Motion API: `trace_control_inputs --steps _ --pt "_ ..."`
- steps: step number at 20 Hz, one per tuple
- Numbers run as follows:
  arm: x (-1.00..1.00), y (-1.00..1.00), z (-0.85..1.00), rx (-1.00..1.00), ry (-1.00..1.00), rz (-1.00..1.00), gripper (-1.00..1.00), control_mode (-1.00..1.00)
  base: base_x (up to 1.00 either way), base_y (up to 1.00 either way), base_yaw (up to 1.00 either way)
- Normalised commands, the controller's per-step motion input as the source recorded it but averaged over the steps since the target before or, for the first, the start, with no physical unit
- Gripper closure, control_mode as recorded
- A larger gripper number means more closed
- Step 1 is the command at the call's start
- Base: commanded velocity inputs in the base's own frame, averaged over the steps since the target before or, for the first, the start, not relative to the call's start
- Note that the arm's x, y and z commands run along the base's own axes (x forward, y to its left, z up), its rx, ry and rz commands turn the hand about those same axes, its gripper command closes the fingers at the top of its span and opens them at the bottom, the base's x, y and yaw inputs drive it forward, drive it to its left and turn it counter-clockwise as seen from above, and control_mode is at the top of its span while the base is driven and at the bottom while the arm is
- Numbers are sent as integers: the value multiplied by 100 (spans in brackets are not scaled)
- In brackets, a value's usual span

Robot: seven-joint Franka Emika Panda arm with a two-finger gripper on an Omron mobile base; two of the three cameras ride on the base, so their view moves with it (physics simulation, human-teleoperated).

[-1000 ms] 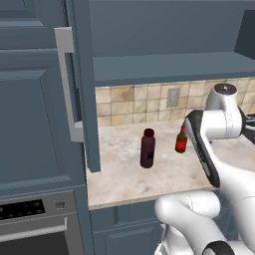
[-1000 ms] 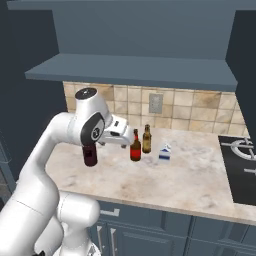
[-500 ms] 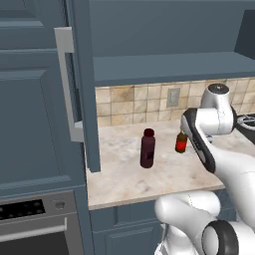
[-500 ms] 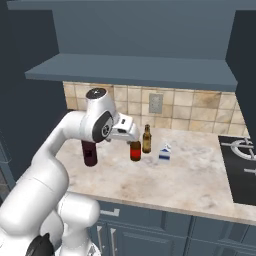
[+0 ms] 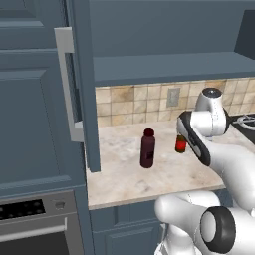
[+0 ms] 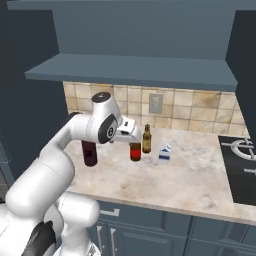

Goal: Sort all alcoholic drinks to one cabinet, and non-alcoholic drinks to the other.

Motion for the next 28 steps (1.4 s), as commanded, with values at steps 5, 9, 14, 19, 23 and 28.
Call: trace_control_inputs --steps 5,9,14,19,23,28 --pt "11 -5 -28 0 -5 0 -100 -100 0 0 0" --pt "17 -7 -20 0 -2 0 -100 -100 0 0 0" --pt "17 -2 -20 0 -1 0 -100 -100 0 0 0" --pt "24 -2 -15 0 0 0 -100 -100 0 0 0" --pt "18 0 -15 0 0 0 -100 -100 0 0 0" --pt "18 0 -11 0 0 0 -100 -100 0 0 0"
